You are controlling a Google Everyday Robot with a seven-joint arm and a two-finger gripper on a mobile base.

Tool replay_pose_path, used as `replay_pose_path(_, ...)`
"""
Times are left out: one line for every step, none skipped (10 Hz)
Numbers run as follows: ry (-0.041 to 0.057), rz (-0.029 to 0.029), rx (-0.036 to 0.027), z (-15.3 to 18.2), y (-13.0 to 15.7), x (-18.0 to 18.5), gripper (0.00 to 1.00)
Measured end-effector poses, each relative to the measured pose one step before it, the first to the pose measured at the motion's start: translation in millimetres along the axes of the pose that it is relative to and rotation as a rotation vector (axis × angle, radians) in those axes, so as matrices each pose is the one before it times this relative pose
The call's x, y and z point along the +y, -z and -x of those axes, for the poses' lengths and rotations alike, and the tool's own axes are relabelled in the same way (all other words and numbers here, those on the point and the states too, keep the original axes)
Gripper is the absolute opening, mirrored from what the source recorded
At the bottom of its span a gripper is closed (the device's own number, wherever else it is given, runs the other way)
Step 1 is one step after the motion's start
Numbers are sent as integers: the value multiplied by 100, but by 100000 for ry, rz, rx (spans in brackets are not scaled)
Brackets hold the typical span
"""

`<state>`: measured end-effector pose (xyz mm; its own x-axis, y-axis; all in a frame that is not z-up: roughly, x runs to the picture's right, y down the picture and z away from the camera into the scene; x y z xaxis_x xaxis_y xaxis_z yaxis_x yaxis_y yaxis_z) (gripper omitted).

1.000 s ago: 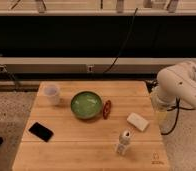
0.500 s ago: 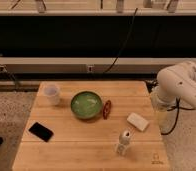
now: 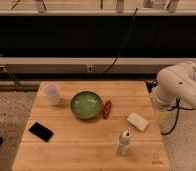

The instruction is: Knock the bottle over

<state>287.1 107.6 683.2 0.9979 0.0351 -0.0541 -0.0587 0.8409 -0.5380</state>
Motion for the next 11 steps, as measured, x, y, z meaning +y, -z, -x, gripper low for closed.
replay_pose_path(-4,-2,1,-1,2,-1,80)
replay_pose_path(5,6,-1,1,-5,3,80)
replay_pose_path(-94,423,92,15,-141,259,80)
replay_pose_path(-339,1273,-175,110,-474,985,80)
replay_pose_path(-298,817,-141,57,-152,876,80)
replay_pose_path(-514,646,-294,-20,-104,423,80)
replay_pose_path(14,88,46,81,-65,-6,80)
replay_pose_path(253,178,-159,252,-100,-70,80)
replay_pose_path(-511,841,150,-41,-141,339,80)
replay_pose_path(-536,1169,396,-213,-112,802,80)
replay_pose_path(-246,748,32,-69,-65,503,80)
